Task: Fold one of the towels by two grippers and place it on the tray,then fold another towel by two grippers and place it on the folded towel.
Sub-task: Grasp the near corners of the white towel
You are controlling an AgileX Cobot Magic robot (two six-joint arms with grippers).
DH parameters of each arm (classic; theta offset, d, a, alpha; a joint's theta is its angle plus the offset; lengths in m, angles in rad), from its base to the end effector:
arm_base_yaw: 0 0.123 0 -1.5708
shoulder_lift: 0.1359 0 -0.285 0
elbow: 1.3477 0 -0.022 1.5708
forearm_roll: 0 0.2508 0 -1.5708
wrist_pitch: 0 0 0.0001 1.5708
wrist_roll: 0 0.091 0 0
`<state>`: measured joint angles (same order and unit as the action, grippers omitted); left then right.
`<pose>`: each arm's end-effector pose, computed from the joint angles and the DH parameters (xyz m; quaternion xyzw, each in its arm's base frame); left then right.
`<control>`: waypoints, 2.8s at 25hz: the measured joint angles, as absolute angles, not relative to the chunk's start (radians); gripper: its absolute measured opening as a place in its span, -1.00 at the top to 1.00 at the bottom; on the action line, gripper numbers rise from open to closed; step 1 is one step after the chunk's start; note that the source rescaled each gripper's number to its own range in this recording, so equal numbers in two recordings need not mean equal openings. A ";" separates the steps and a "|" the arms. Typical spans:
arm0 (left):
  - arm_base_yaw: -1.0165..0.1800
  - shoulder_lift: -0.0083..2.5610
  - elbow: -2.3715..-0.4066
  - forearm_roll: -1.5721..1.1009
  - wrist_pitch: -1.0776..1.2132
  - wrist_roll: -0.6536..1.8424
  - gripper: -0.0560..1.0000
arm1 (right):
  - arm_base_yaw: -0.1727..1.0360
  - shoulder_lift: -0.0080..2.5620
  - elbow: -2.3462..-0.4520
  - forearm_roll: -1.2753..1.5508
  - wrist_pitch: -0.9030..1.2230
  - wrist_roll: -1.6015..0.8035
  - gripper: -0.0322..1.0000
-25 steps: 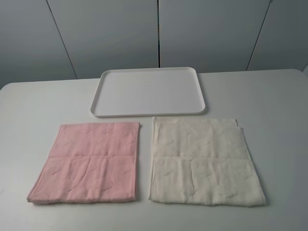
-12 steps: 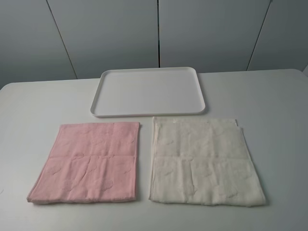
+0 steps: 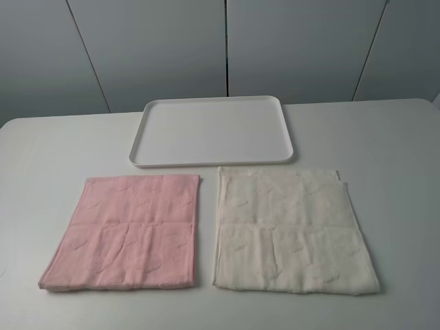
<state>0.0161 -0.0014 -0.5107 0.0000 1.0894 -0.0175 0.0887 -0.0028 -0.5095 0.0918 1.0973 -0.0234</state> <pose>-0.0075 -0.0001 0.2779 -0.0144 0.8574 -0.0004 0.5144 -0.0087 0.0067 0.2772 -0.0510 0.8571 0.0624 0.5088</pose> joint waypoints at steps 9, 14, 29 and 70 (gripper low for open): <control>0.016 -0.001 -0.511 0.000 1.089 -0.019 -1.00 | 0.089 -0.003 -0.510 0.092 1.097 -0.025 -1.00; 0.016 0.039 -0.511 0.005 1.089 -0.016 -1.00 | 0.089 -0.003 -0.510 0.092 1.097 -0.025 -1.00; 0.016 0.452 -0.571 -0.294 0.956 0.365 -0.98 | 0.089 0.172 -0.579 0.119 1.117 -0.029 -1.00; -0.944 1.774 -1.033 -0.254 0.743 0.726 -0.97 | 0.089 0.655 -0.589 0.198 1.036 -0.424 -1.00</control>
